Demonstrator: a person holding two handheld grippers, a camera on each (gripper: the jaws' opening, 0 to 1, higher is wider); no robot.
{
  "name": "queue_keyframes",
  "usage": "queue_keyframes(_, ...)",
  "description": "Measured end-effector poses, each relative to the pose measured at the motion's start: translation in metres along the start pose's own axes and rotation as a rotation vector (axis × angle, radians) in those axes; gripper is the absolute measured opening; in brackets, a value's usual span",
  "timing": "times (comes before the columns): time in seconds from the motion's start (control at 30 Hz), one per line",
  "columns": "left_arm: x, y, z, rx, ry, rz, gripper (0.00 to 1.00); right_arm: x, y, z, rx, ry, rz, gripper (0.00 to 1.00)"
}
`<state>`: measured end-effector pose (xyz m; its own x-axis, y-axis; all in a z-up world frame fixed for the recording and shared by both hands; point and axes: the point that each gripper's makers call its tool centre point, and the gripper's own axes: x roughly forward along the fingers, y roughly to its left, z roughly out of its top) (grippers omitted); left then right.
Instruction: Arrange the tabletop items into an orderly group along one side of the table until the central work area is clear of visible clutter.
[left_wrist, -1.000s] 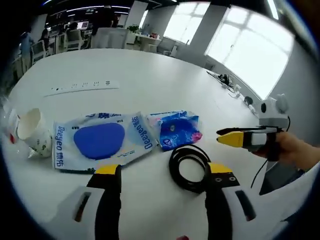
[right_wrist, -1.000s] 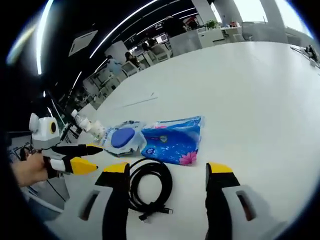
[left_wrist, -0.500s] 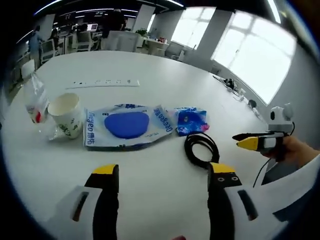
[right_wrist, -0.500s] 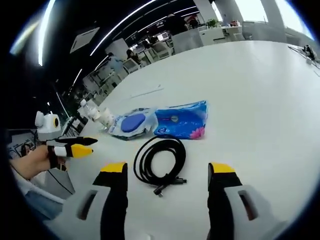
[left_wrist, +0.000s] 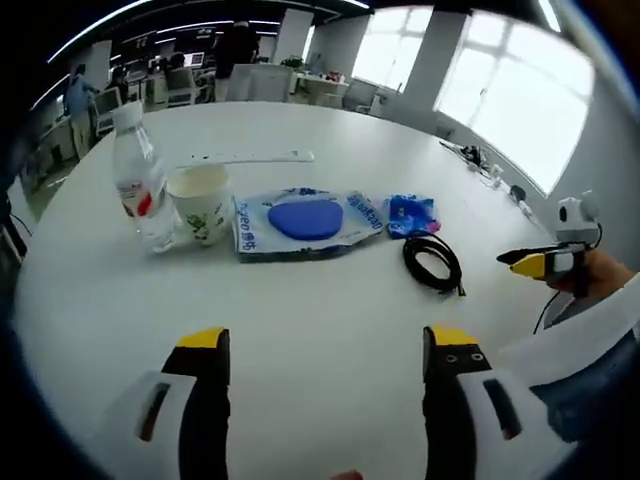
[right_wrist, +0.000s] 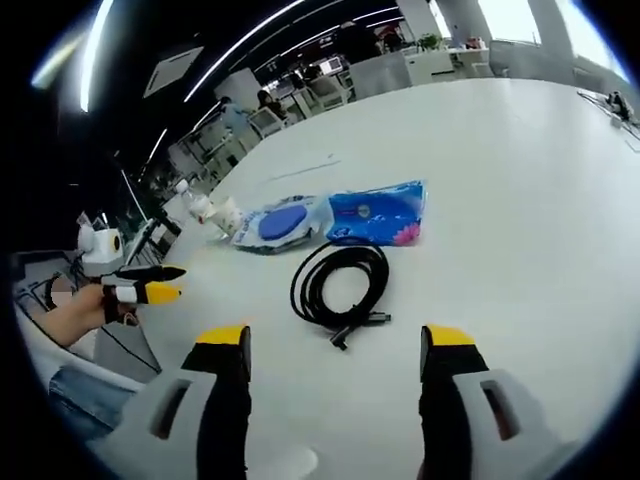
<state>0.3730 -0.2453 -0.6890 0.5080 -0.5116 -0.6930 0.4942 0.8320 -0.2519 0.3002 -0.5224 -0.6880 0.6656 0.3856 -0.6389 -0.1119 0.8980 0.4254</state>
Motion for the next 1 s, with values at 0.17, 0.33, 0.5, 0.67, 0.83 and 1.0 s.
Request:
queue_keyframes(0.17, -0.019, 0.02, -0.013, -0.107, -0.027, 0.031, 0.81, -0.008, -0.001, -0.02, 0.06, 0.004, -0.008, 0.68)
queue_keyframes(0.33, -0.04, 0.045, -0.029, -0.146, -0.031, 0.087, 0.81, -0.013, 0.002, -0.037, 0.099, 0.008, -0.015, 0.67)
queue_keyframes(0.5, -0.059, 0.061, -0.038, -0.198, -0.054, 0.113, 0.83, -0.016, 0.001, -0.048, 0.095, 0.022, -0.027, 0.66)
queue_keyframes(0.67, -0.073, 0.073, -0.043, -0.203, -0.061, 0.132, 0.84, -0.02, 0.001, -0.046, 0.089, 0.026, -0.025, 0.66)
queue_keyframes(0.83, -0.076, 0.079, -0.047, -0.209, -0.054, 0.141, 0.84, -0.021, -0.001, -0.044, 0.095, 0.023, -0.029, 0.67)
queue_keyframes(1.0, -0.075, 0.079, -0.045, -0.229, -0.069, 0.13, 0.84, -0.021, 0.0, -0.045, 0.111, 0.019, -0.028, 0.66)
